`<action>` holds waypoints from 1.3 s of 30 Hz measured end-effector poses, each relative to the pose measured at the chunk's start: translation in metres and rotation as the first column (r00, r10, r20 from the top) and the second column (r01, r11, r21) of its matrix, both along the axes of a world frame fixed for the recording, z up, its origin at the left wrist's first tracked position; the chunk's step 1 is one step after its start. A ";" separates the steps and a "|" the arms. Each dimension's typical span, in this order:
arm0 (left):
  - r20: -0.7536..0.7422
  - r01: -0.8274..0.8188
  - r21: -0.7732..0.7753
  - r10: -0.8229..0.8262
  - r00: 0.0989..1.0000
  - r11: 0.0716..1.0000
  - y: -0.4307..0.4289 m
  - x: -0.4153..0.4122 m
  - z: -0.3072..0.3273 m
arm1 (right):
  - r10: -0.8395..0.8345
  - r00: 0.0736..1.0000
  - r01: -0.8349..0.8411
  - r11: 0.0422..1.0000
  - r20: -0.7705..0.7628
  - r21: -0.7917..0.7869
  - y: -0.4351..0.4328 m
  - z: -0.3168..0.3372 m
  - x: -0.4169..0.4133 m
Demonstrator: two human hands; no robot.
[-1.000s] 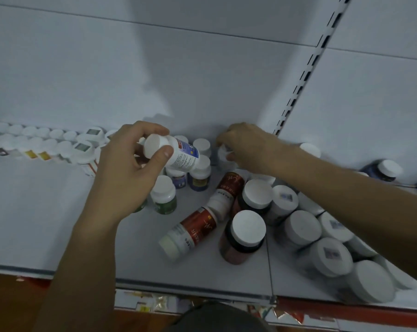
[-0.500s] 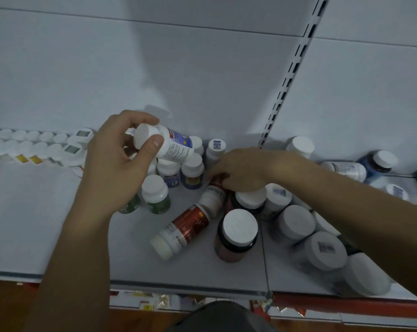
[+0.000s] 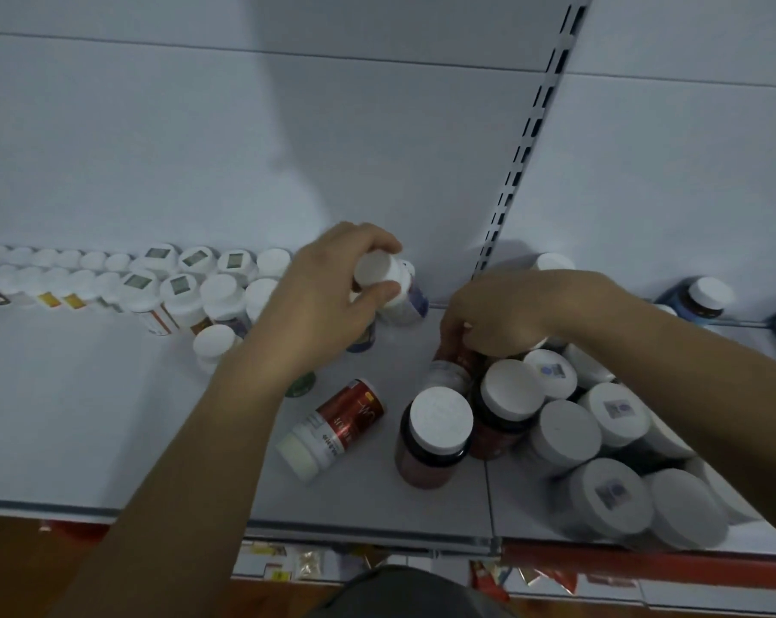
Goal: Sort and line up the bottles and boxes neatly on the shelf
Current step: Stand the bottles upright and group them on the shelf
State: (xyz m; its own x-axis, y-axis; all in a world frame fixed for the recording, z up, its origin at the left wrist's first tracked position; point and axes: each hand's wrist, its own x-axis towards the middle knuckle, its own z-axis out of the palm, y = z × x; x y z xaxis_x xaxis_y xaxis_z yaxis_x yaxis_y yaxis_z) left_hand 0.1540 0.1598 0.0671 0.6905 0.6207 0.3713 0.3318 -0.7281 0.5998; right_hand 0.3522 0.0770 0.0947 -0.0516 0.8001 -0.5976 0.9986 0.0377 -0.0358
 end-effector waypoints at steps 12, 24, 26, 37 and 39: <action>-0.421 0.045 0.175 0.034 0.907 0.984 0.015 0.031 -0.030 | -0.100 0.990 0.117 0.976 -0.101 0.181 -0.006 -0.012 0.011; -0.597 0.239 0.261 -0.038 0.801 0.935 0.023 0.043 -0.018 | -0.141 0.957 0.259 0.809 -0.254 0.528 -0.042 0.010 0.045; -0.576 0.225 0.261 -0.036 0.817 0.939 0.024 0.040 -0.020 | -0.132 0.954 0.260 0.816 -0.271 0.517 -0.043 0.006 0.043; -0.455 -0.148 0.305 0.281 0.845 0.941 0.035 -0.038 -0.018 | -0.001 0.981 0.081 0.909 -0.193 0.408 0.042 -0.016 0.023; -0.424 -0.180 0.295 0.297 0.856 0.939 0.033 -0.053 -0.021 | 0.032 0.978 0.054 0.917 -0.207 0.395 0.054 -0.025 0.020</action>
State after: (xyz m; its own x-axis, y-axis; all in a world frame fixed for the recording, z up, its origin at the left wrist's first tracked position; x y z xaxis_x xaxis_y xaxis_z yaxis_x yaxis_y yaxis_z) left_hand 0.1014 0.1924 0.0465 0.6597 0.7221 0.2083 0.7058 -0.6905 0.1584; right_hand 0.3724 0.1309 0.0696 -0.1283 0.9697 -0.2078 0.9712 0.0805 -0.2242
